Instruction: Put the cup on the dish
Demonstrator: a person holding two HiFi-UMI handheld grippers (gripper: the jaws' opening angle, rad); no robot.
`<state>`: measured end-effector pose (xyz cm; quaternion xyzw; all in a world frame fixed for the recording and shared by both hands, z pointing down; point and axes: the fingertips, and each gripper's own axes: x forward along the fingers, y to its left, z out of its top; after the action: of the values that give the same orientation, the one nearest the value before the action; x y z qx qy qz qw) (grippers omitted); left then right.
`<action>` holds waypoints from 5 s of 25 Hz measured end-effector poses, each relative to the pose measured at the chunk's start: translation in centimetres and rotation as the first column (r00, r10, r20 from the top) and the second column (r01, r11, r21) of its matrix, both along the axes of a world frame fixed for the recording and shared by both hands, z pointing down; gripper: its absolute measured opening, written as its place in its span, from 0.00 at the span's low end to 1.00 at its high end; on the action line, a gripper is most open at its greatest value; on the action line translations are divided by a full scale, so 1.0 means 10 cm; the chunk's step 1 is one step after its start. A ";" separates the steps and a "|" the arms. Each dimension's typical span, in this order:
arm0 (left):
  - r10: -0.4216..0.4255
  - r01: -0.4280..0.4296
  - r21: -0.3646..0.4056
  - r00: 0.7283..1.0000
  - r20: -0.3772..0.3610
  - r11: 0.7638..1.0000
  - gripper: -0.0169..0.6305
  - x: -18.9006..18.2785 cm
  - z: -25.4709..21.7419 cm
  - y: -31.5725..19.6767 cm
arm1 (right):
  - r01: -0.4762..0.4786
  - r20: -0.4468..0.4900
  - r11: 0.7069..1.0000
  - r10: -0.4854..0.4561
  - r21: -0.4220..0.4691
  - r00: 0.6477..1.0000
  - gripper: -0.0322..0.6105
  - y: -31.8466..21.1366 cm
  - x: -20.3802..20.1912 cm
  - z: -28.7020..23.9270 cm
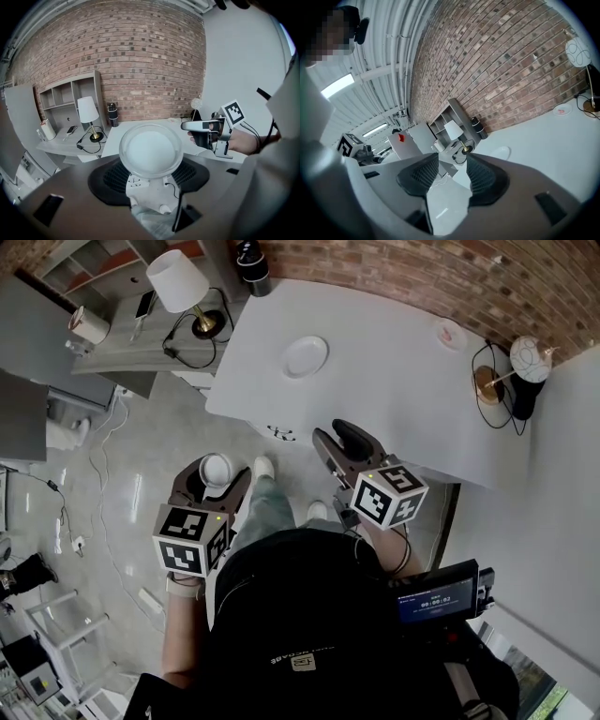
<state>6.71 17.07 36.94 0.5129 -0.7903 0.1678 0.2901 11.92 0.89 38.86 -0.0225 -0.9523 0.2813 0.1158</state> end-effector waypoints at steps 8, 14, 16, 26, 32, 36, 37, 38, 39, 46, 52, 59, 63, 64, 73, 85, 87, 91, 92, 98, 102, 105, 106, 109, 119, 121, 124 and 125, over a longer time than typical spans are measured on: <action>0.041 -0.040 0.014 0.999 -0.024 0.999 0.43 -0.29 0.07 -0.13 | -0.030 -0.033 0.999 0.031 0.023 0.999 0.34 -0.09 -0.20 0.03; 0.070 -0.070 0.007 0.996 -0.047 0.998 0.43 -0.63 0.16 -0.19 | -0.063 -0.056 0.998 0.065 0.028 0.996 0.34 -0.15 -0.47 0.04; 0.083 -0.083 0.005 0.995 -0.056 0.997 0.43 -0.74 0.17 -0.23 | -0.077 -0.064 0.997 0.079 0.030 0.995 0.34 -0.18 -0.56 0.03; 0.149 -0.149 0.002 0.986 -0.077 0.989 0.43 -1.28 0.21 -0.55 | -0.131 -0.095 0.991 0.132 0.026 0.987 0.34 -0.39 -0.99 0.08; 0.186 -0.187 0.001 0.978 -0.095 0.982 0.43 -1.59 0.28 -0.73 | -0.181 -0.107 0.983 0.183 0.026 0.977 0.34 -0.57 -1.21 0.09; 0.226 -0.226 0.010 0.969 -0.101 0.974 0.43 -1.79 0.28 -0.85 | -0.225 -0.118 0.974 0.227 0.028 0.967 0.34 -0.68 -1.33 0.09; 0.236 -0.236 0.010 0.966 -0.103 0.972 0.43 -1.84 0.28 -0.88 | -0.234 -0.120 0.972 0.236 0.031 0.964 0.34 -0.70 -1.38 0.08; 0.245 -0.245 0.007 0.964 -0.106 0.969 0.43 -1.90 0.29 -0.90 | -0.244 -0.120 0.969 0.246 0.031 0.962 0.34 -0.72 -1.42 0.07; 0.253 -0.254 0.005 0.961 -0.109 0.967 0.43 -1.95 0.30 -0.92 | -0.255 -0.120 0.967 0.257 0.031 0.959 0.34 -0.74 -1.46 0.06; 0.339 -0.342 -0.010 0.935 -0.107 0.940 0.43 -2.30 0.41 -1.06 | -0.331 -0.128 0.943 0.332 0.035 0.934 0.34 -0.81 -1.71 0.09; 0.415 -0.418 -0.017 0.905 -0.098 0.908 0.43 -2.58 0.47 -1.14 | -0.403 -0.137 0.914 0.405 0.042 0.904 0.34 -0.87 -1.89 0.11; 0.507 -0.512 -0.016 0.854 -0.117 0.859 0.43 -2.62 0.64 -1.34 | -0.478 -0.155 0.877 0.481 0.056 0.863 0.34 -0.86 -1.85 0.10; 0.561 -0.567 -0.021 0.818 -0.127 0.823 0.43 -2.51 0.73 -1.49 | -0.504 -0.158 0.861 0.509 0.070 0.846 0.34 -0.89 -1.79 0.08; 0.569 -0.576 -0.021 0.812 -0.128 0.817 0.43 -2.49 0.74 -1.52 | -0.507 -0.158 0.859 0.512 0.073 0.844 0.34 -0.90 -1.78 0.08; 0.602 -0.610 -0.057 0.790 -0.113 0.790 0.43 -2.30 0.96 -1.82 | -0.504 -0.146 0.861 0.508 0.064 0.849 0.34 -1.03 -1.73 0.04; 0.616 -0.620 -0.105 0.785 -0.071 0.778 0.43 -2.22 1.43 -2.18 | -0.499 -0.151 0.864 0.502 0.058 0.852 0.34 -1.23 -1.67 0.06; 0.626 -0.628 -0.121 0.778 -0.059 0.769 0.43 -2.21 1.52 -2.23 | -0.503 -0.156 0.862 0.506 0.060 0.848 0.34 -1.27 -1.64 0.08; 0.639 -0.641 -0.148 0.766 -0.063 0.753 0.43 -2.19 1.70 -2.35 | -0.508 -0.170 0.860 0.509 0.057 0.844 0.34 -1.32 -1.60 0.13; 0.641 -0.642 -0.153 0.765 -0.064 0.751 0.43 -2.18 1.74 -2.38 | -0.507 -0.174 0.860 0.509 0.056 0.843 0.34 -1.33 -1.60 0.14; 0.657 -0.655 -0.169 0.752 -0.049 0.737 0.43 -2.12 1.95 -2.56 | -0.506 -0.187 0.860 0.509 0.068 0.840 0.34 -1.42 -1.55 0.18; 0.681 -0.675 -0.188 0.731 -0.045 0.713 0.43 -2.05 2.10 -2.63 | -0.514 -0.199 0.855 0.517 0.071 0.833 0.34 -1.48 -1.49 0.20; 0.699 -0.690 -0.214 0.714 -0.041 0.692 0.43 -2.01 2.23 -2.66 | -0.526 -0.209 0.848 0.528 0.070 0.823 0.34 -1.52 -1.44 0.23; 0.705 -0.694 -0.223 0.708 -0.039 0.685 0.43 -2.00 2.28 -2.66 | -0.528 -0.212 0.846 0.530 0.070 0.821 0.34 -1.53 -1.43 0.24; 0.722 -0.706 -0.244 0.691 -0.035 0.665 0.43 -1.99 2.39 -2.66 | -0.534 -0.220 0.842 0.536 0.072 0.815 0.34 -1.55 -1.40 0.26; 0.757 -0.737 -0.265 0.652 -0.035 0.623 0.43 -1.93 2.57 -2.73 | -0.564 -0.242 0.822 0.565 0.079 0.789 0.34 -1.59 -1.33 0.32; 0.763 -0.741 -0.268 0.646 -0.035 0.615 0.43 -1.93 2.61 -2.74 | -0.569 -0.244 0.818 0.570 0.080 0.785 0.34 -1.59 -1.32 0.32; 0.769 -0.746 -0.274 0.638 -0.035 0.607 0.43 -1.93 2.67 -2.73 | -0.577 -0.246 0.813 0.577 0.081 0.778 0.34 -1.57 -1.30 0.33; 0.770 -0.747 -0.274 0.637 -0.037 0.605 0.43 -1.93 2.69 -2.73 | -0.580 -0.247 0.810 0.580 0.081 0.776 0.34 -1.57 -1.29 0.33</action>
<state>-12.57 -10.25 63.87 0.7483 -0.4797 0.4002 0.2231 -1.03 -14.78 42.20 0.3090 -0.8892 0.3034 0.1475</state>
